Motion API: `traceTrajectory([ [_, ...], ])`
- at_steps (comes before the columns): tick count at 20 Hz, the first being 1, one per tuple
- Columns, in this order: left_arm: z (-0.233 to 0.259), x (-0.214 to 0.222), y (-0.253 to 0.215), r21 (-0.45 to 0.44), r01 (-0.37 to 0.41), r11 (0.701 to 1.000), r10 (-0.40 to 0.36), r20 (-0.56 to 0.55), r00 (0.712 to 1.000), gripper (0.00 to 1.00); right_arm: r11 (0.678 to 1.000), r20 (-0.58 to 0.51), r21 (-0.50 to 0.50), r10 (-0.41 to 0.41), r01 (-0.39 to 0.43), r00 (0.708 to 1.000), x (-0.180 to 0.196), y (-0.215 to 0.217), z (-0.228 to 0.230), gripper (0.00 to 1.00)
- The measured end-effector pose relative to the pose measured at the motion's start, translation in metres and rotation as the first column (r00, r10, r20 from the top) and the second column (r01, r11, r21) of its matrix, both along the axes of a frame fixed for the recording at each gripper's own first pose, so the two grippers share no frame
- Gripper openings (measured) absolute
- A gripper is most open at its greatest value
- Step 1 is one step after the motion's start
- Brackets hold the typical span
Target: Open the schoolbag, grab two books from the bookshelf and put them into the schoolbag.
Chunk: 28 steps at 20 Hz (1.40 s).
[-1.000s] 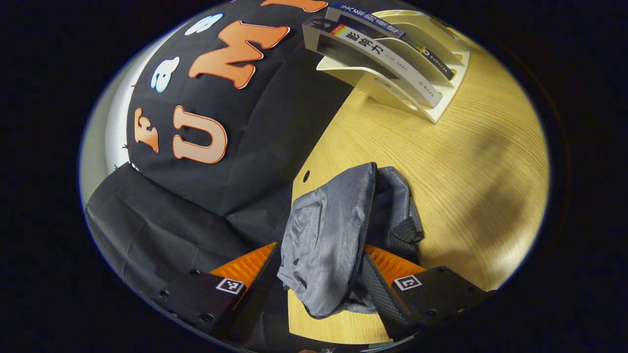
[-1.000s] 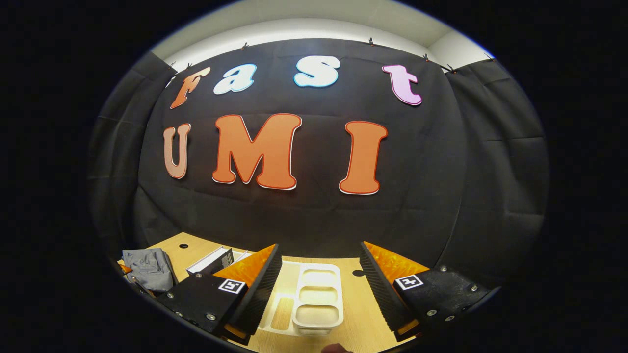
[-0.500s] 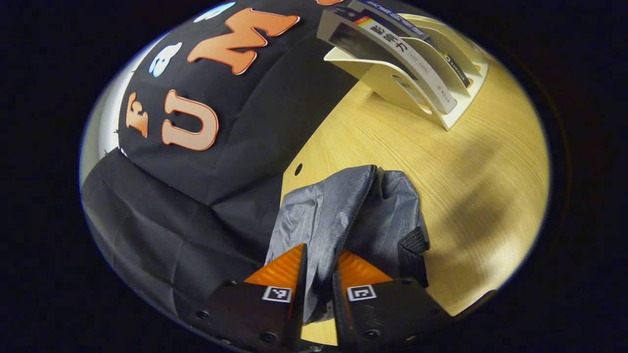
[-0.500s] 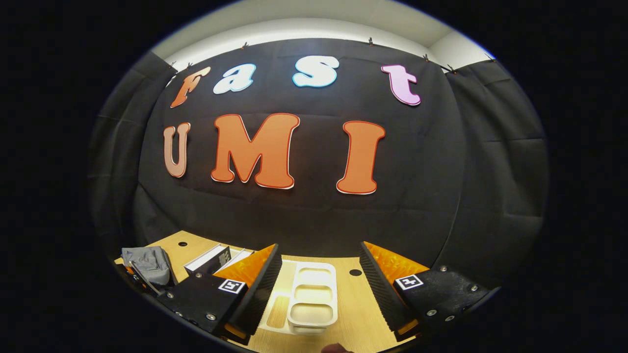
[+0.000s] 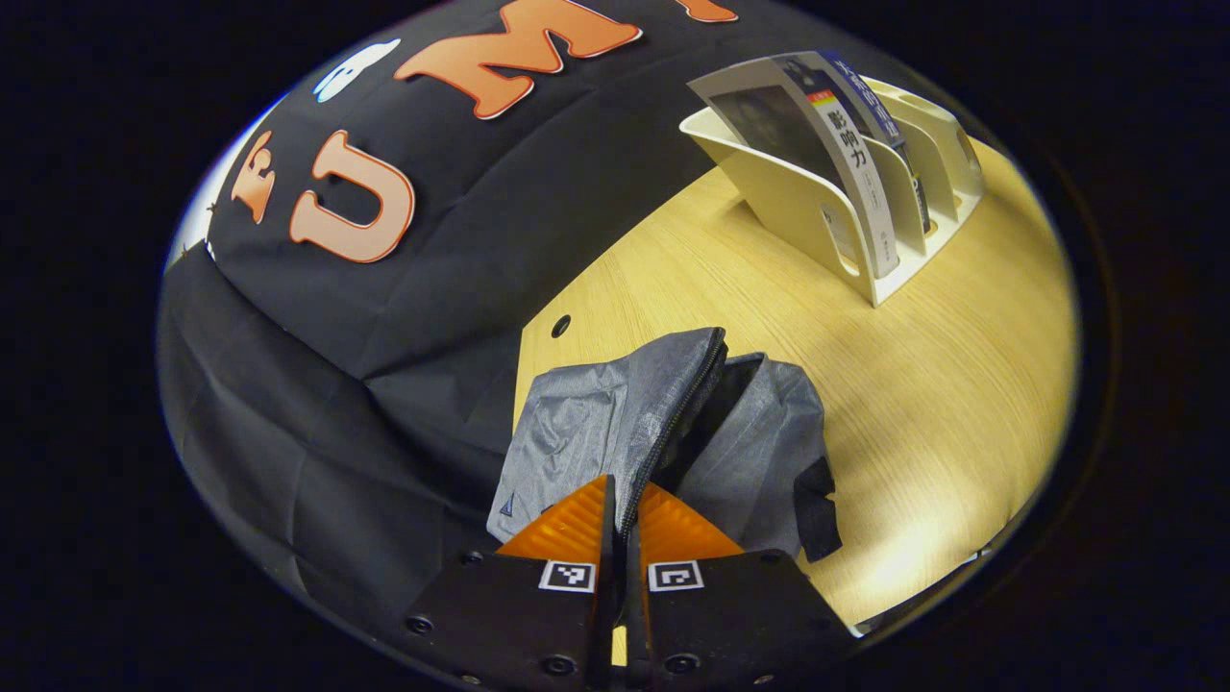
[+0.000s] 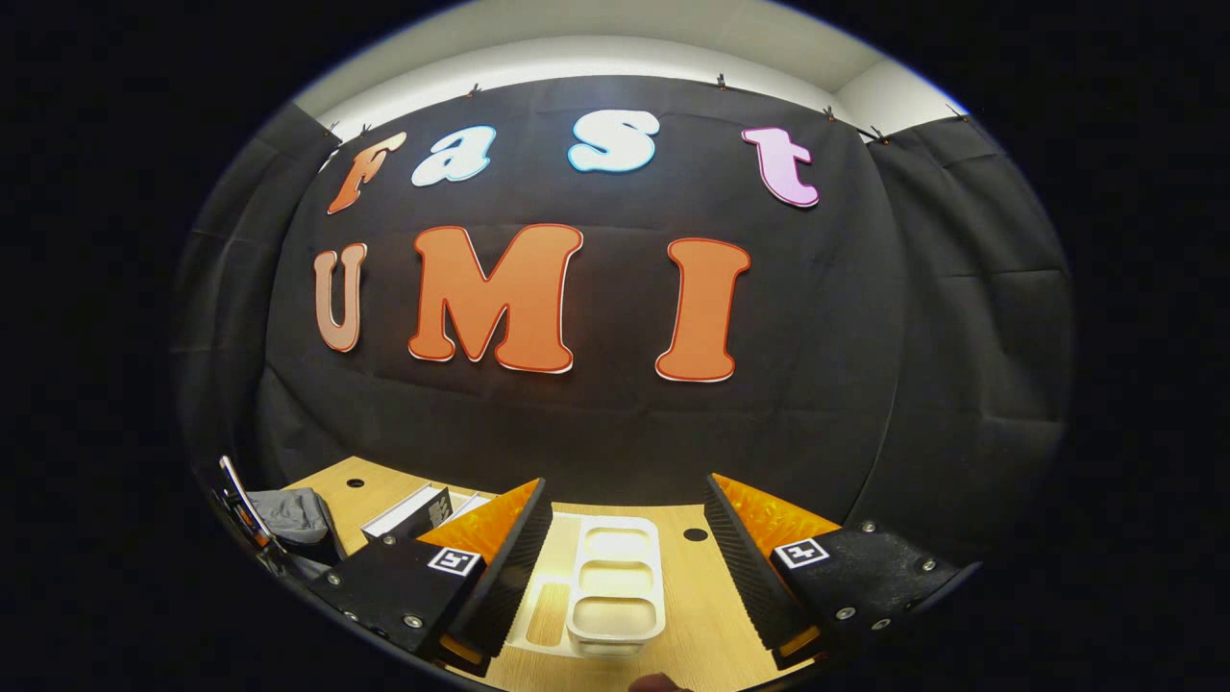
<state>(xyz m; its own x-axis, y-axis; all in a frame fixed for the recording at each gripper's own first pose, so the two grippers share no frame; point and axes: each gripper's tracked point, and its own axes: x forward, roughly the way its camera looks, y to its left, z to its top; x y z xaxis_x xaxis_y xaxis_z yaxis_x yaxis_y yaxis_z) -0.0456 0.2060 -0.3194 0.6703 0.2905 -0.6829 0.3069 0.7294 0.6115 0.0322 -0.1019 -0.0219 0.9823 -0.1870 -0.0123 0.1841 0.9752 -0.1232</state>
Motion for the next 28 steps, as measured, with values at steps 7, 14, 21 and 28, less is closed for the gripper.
traceTrajectory([
  [7,0.031,0.02,0.009,-0.192,0.053,0.98,-0.06,-0.033,0.998,0.05,0.999,-0.018,-0.013,-0.051,0.05,0.999,0.014,0.041,0.004,0.95],
  [14,0.062,0.044,0.028,-0.399,0.073,0.914,-0.097,-0.041,0.994,0.04,0.997,-0.023,-0.049,-0.065,0.064,0.998,0.027,0.092,0.017,0.95],
  [21,0.088,0.058,0.052,-0.603,0.067,0.795,-0.144,-0.081,0.986,0.04,1.0,-0.102,-0.018,0.013,-0.015,0.995,0.044,0.153,0.013,0.95],
  [28,0.107,0.068,0.071,-0.758,0.051,0.651,-0.196,-0.103,0.975,0.04,0.999,-0.24,-0.042,-0.006,-0.004,0.971,0.066,0.183,0.002,0.95],
])
